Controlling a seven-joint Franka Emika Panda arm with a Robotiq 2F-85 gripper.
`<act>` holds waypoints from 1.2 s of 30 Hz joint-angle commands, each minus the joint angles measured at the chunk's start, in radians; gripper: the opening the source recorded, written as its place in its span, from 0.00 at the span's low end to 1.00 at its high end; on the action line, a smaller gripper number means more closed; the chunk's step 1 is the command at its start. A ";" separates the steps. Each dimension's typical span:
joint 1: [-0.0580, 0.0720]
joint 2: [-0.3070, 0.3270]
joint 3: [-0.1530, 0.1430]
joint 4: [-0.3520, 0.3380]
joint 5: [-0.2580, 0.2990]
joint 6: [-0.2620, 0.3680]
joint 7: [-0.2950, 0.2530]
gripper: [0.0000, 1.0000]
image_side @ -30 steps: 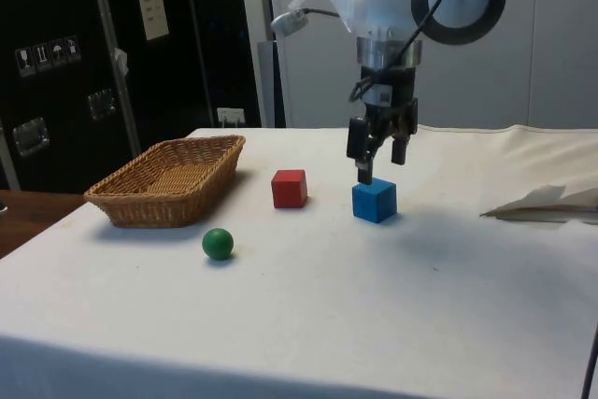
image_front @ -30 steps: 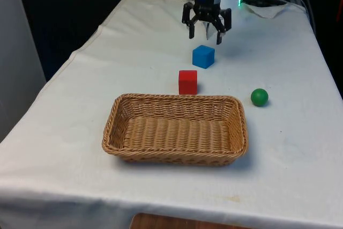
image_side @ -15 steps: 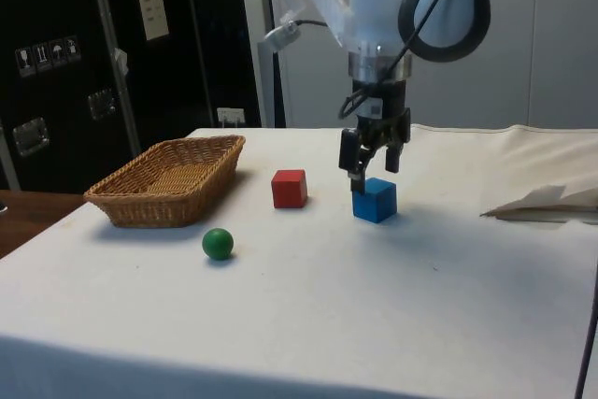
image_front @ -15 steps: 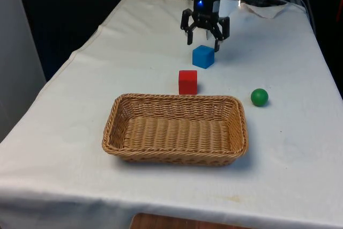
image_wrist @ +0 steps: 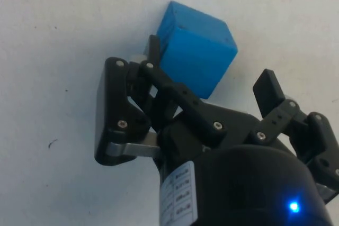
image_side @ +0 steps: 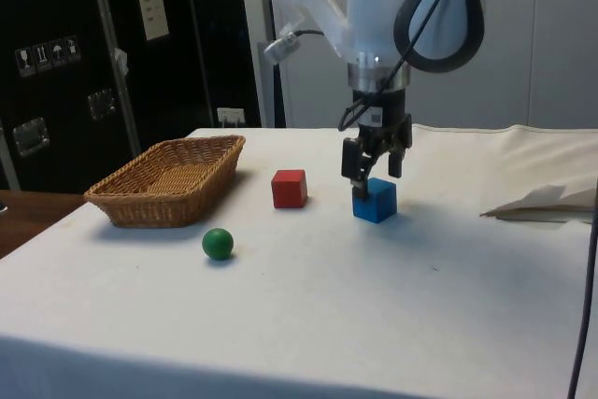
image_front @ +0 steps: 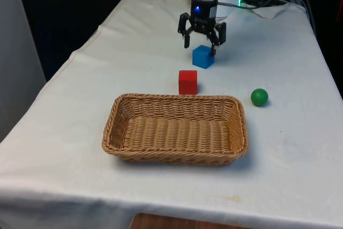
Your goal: Place all non-red objects into the basket.
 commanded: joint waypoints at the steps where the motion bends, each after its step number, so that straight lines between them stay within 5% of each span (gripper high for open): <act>1: -0.002 -0.004 0.013 -0.005 0.019 0.008 -0.003 1.00; 8: 0.001 0.013 0.009 0.002 0.000 0.000 0.013 1.00; 16: -0.006 0.039 0.046 0.015 0.024 0.011 0.041 1.00; 17: 0.002 0.045 0.027 0.020 0.000 0.002 0.048 1.00; 19: -0.007 0.045 0.049 0.020 0.024 0.012 0.047 1.00; 26: -0.009 0.057 0.057 0.030 0.023 0.013 0.061 0.19; 27: 0.002 0.066 0.036 0.038 0.000 0.003 0.070 0.09; 28: -0.009 0.057 0.057 0.030 0.023 0.013 0.062 0.09; 29: -0.009 0.057 0.058 0.030 0.023 0.013 0.062 0.03; 35: -0.009 0.058 0.058 0.031 0.023 0.013 0.064 0.03; 36: 0.002 0.065 0.037 0.038 0.000 0.003 0.073 0.03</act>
